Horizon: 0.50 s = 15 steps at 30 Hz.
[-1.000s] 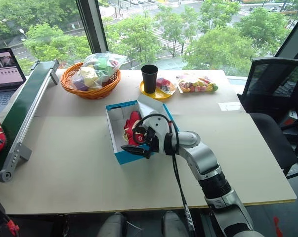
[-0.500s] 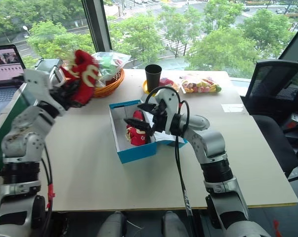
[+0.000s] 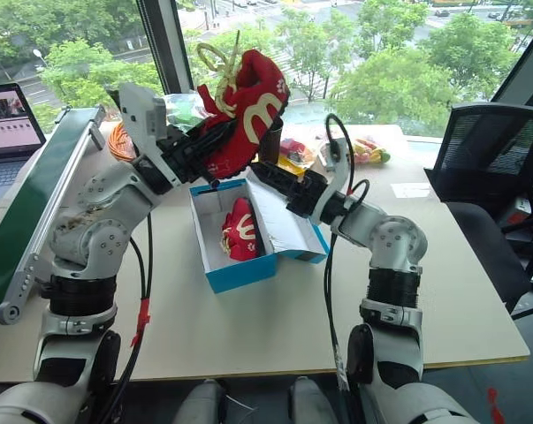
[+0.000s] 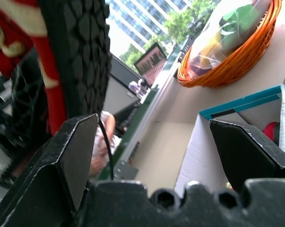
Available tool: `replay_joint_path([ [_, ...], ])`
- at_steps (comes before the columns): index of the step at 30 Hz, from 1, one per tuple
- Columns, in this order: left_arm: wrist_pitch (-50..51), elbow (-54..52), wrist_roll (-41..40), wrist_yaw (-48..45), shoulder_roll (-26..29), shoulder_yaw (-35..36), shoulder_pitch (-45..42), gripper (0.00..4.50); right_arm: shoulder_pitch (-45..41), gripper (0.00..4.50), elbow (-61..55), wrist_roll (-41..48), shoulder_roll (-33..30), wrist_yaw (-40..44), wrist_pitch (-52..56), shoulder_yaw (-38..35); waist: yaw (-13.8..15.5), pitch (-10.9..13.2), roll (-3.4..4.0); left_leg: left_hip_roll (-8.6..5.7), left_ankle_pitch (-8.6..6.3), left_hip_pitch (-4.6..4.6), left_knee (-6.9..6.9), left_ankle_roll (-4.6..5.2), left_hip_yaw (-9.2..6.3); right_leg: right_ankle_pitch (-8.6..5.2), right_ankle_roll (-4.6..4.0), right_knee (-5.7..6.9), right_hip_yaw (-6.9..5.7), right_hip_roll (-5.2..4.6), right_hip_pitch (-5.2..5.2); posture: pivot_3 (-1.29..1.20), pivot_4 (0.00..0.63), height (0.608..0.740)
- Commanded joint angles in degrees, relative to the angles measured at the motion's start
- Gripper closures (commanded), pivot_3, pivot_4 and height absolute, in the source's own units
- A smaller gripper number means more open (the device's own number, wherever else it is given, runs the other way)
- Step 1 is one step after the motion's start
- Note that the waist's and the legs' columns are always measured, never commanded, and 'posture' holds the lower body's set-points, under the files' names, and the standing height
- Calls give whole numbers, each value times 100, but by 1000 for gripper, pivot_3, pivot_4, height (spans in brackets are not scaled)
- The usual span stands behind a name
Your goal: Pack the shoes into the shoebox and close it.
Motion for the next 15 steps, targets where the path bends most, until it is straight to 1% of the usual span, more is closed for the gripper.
replay_joint_path([
  [1,155,-206,-75,-19,-184,-195,130,4311,-240,0,-637,924,72,-173,-203,-268,6,1,2,-1,0,0,1,0,0,0,0,0,0,-1,1,0,150,734],
  [2,132,-193,-34,-22,-204,-206,139,4311,-229,0,-703,1079,71,-235,-192,-268,7,1,2,0,0,0,2,0,0,0,0,-1,0,0,2,0,150,734],
  [5,66,-61,80,-24,-184,-128,99,4311,68,0,-1033,1234,-207,-195,136,16,30,2,3,-1,0,0,2,1,0,0,1,-3,0,0,4,0,150,734],
  [10,8,101,130,-70,-118,-19,-24,4311,590,0,-1539,1160,-726,218,231,500,56,3,4,-2,0,-1,3,1,-1,-1,3,-13,0,0,11,0,150,734],
  [15,59,19,146,-65,-216,-120,-42,4311,540,0,-1514,1147,-813,308,-95,629,-27,4,15,0,1,4,1,2,-1,-2,3,-9,5,6,10,0,150,734],
])
